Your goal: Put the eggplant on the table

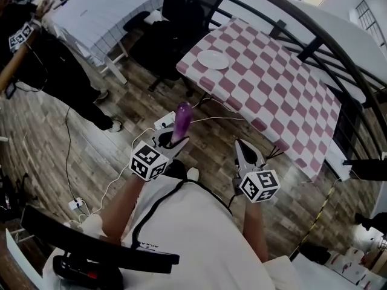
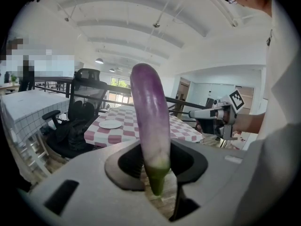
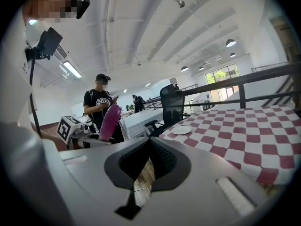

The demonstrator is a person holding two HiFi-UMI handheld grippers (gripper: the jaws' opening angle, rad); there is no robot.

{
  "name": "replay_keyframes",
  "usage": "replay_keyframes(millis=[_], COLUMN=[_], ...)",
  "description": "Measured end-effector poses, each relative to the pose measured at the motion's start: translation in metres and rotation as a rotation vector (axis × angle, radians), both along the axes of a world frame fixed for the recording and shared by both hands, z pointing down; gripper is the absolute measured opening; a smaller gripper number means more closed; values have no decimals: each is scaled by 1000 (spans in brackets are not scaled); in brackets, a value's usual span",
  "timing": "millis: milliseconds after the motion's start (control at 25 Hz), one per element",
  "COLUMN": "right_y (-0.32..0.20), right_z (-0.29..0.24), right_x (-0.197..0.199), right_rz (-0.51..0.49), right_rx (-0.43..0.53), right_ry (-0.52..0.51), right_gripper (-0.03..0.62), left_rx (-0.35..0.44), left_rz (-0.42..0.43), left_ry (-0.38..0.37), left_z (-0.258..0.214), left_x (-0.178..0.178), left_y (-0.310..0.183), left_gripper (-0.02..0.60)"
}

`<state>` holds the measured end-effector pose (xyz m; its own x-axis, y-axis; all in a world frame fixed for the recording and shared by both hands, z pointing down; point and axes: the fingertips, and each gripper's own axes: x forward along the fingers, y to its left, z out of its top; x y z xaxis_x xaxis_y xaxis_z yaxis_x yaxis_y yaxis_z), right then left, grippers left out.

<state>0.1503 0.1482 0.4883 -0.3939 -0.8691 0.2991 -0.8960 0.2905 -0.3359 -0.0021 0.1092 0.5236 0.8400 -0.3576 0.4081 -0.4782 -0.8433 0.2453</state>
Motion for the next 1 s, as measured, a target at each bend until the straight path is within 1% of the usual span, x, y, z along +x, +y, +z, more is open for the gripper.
replay_keyframes(millis=[280, 560, 1000], right_y=[-5, -15, -72], right_z=[2, 6, 2], right_x=[13, 17, 24], right_rz=[18, 33, 38], right_rx=[-2, -16, -12], right_ry=[-15, -12, 12], right_gripper=[6, 6, 6], left_rx=[7, -10, -11], left_rz=[13, 27, 79], left_ry=[-6, -2, 5], left_z=[-3, 3, 4], left_x=[13, 19, 40], left_y=[-7, -22, -77], left_gripper=[129, 129, 129])
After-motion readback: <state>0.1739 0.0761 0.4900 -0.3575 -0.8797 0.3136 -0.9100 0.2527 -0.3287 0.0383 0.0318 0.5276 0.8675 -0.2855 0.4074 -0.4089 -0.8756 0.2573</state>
